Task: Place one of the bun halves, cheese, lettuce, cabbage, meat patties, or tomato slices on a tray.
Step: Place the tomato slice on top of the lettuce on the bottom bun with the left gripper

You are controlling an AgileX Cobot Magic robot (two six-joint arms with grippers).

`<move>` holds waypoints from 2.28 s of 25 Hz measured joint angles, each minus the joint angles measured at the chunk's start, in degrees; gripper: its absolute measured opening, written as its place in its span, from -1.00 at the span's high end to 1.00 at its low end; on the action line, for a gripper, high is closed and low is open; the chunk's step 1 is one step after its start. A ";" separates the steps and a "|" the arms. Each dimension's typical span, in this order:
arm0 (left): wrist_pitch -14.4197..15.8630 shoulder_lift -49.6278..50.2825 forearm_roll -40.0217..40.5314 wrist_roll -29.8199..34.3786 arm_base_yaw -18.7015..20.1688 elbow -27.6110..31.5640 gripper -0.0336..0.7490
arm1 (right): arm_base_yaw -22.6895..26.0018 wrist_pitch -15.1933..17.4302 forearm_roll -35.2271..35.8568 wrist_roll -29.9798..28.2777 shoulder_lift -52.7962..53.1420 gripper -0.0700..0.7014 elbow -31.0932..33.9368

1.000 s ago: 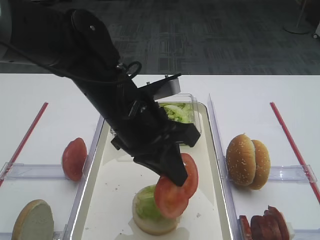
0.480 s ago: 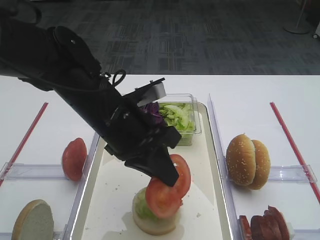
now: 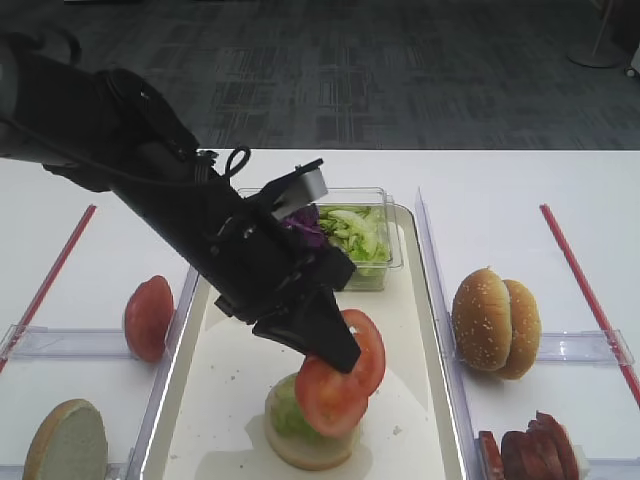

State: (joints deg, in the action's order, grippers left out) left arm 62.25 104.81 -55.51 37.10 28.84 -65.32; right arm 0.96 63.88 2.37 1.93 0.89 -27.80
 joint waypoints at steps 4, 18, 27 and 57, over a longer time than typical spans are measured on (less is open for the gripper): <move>0.09 1.15 -0.10 0.08 -0.14 0.00 0.83 | 0.00 0.00 0.00 0.00 0.00 -0.05 0.00; 0.85 4.48 -0.44 0.18 -2.42 0.09 0.83 | 0.00 0.00 0.00 0.20 0.00 -0.05 0.00; 0.85 7.16 -1.34 1.10 -2.91 0.09 0.83 | 0.00 0.00 0.00 0.20 0.00 -0.05 0.00; -0.74 10.74 -1.75 1.46 -3.82 0.09 0.83 | 0.00 -0.10 0.00 0.48 0.00 -0.05 0.00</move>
State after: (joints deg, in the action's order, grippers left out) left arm 61.52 115.56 -57.26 38.56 25.02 -65.23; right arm 0.96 63.77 2.37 2.41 0.89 -27.80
